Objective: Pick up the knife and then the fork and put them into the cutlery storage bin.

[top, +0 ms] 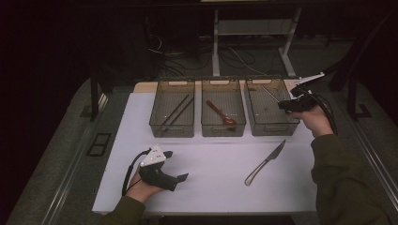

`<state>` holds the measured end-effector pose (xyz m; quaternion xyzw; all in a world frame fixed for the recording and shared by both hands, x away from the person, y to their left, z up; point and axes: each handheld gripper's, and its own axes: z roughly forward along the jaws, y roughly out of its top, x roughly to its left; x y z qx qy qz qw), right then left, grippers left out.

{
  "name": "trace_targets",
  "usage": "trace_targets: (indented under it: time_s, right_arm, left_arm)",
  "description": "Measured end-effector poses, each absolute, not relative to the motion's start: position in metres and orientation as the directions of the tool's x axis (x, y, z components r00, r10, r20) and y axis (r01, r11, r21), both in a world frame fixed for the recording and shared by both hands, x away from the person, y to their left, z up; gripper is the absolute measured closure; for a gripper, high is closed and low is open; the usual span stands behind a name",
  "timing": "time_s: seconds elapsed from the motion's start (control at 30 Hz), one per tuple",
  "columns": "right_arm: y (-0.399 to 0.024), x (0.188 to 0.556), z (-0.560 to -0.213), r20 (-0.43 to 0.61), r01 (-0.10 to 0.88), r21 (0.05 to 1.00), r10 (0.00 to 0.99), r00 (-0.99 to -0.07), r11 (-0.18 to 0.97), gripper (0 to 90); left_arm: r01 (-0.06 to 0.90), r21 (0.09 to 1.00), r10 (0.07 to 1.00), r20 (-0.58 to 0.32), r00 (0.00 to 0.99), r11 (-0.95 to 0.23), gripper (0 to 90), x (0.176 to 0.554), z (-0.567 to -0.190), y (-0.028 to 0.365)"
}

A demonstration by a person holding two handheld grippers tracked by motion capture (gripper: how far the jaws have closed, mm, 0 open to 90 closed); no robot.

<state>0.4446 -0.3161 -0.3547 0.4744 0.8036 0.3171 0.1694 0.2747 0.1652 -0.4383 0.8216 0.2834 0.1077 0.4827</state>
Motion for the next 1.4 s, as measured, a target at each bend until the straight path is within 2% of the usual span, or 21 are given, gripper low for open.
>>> trace_targets:
  time_s: [0.43, 0.8, 1.23, 1.4]
  right_arm:
    - [-0.306, 0.475, -0.378, 0.014, 0.687, 0.631, 0.88, -0.476, 0.361, 83.7]
    - [-0.301, 0.486, -0.394, 0.007, 0.726, 0.576, 0.885, -0.465, 0.377, 83.2]
    - [-0.304, 0.48, -0.383, 0.048, 0.696, 0.635, 0.882, -0.469, 0.335, 54.0]
    - [-0.309, 0.467, -0.367, 0.078, 0.677, 0.673, 0.882, -0.465, 0.297, 47.9]
  left_arm:
    - [0.36, 0.855, 0.564, -0.1, 0.82, -0.373, 0.0, 0.274, -0.438, 0.165]
    - [0.36, 0.856, 0.562, -0.101, 0.821, -0.371, 0.0, 0.275, -0.438, 0.164]
    - [0.36, 0.856, 0.562, -0.101, 0.821, -0.371, 0.0, 0.275, -0.438, 0.164]
    - [0.361, 0.855, 0.564, -0.1, 0.82, -0.372, 0.0, 0.274, -0.438, 0.164]
